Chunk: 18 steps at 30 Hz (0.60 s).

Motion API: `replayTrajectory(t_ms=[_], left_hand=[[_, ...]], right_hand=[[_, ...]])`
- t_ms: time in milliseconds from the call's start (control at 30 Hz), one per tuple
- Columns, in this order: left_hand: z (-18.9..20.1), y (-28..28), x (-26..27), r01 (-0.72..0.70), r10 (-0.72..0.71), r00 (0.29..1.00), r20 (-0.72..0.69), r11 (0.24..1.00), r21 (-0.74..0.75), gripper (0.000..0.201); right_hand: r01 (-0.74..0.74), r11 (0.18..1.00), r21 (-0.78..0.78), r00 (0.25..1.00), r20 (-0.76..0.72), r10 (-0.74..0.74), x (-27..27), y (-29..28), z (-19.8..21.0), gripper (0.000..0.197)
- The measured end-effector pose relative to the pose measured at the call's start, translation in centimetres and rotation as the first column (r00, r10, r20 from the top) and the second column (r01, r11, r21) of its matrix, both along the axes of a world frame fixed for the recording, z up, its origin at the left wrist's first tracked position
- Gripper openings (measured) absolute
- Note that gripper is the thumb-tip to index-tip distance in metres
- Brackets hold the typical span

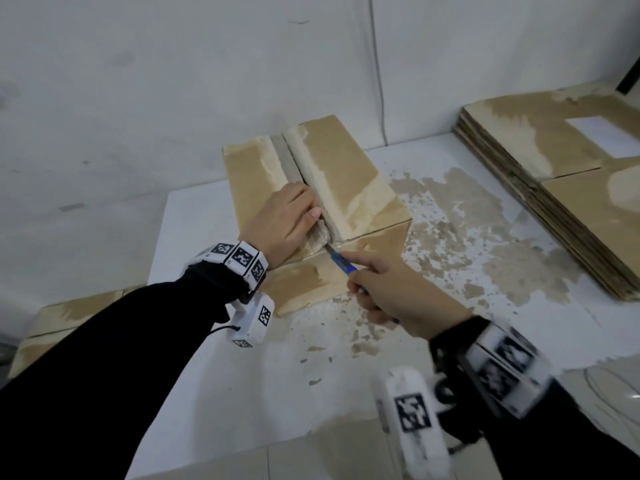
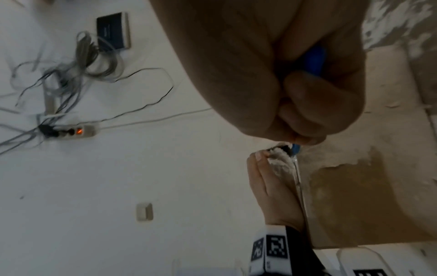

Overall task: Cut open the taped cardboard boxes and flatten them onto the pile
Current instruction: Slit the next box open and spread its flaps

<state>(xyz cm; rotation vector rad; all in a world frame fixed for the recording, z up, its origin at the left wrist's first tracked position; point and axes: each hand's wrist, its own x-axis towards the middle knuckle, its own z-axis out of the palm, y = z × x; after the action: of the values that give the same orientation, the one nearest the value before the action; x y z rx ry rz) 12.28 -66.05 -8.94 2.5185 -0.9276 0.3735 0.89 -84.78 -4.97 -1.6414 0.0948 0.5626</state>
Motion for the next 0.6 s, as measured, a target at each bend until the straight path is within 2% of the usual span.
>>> replayTrajectory(t_ms=[133,200,267,367,467,600], left_hand=[[0.1,0.2,-0.1,0.008,-0.008,1.0,-0.003,1.0,-0.03,0.04],[0.0,0.3,-0.2,0.023,-0.023,1.0,0.006,0.998,-0.05,0.038],[-0.1,0.0,0.0,0.01,-0.009,1.0,0.008,0.999,-0.047,0.039],[-0.2,-0.2,0.8,-0.023,0.023,1.0,-0.005,0.999,0.041,0.042],[0.1,0.2,1.7,-0.014,0.011,1.0,0.014,0.98,0.197,0.051],[0.4,0.4,2.7,-0.006,0.009,1.0,-0.013,0.976,0.22,0.058]], right_hand=[[-0.073,0.993,-0.088,0.997,0.031,0.076,0.2,0.2,-0.1,0.047],[-0.136,0.991,-0.012,0.99,-0.044,0.136,-0.4,-2.1,0.3,0.045],[-0.122,0.99,0.069,0.986,-0.104,0.129,-0.8,-4.6,0.9,0.042],[-0.044,0.999,0.03,0.996,-0.073,0.046,-0.4,-5.3,0.8,0.045],[-0.063,0.998,-0.019,0.998,-0.029,0.063,0.1,-4.4,0.3,0.049],[-0.055,0.997,-0.051,0.997,0.058,0.058,0.2,-3.9,0.2,0.048]])
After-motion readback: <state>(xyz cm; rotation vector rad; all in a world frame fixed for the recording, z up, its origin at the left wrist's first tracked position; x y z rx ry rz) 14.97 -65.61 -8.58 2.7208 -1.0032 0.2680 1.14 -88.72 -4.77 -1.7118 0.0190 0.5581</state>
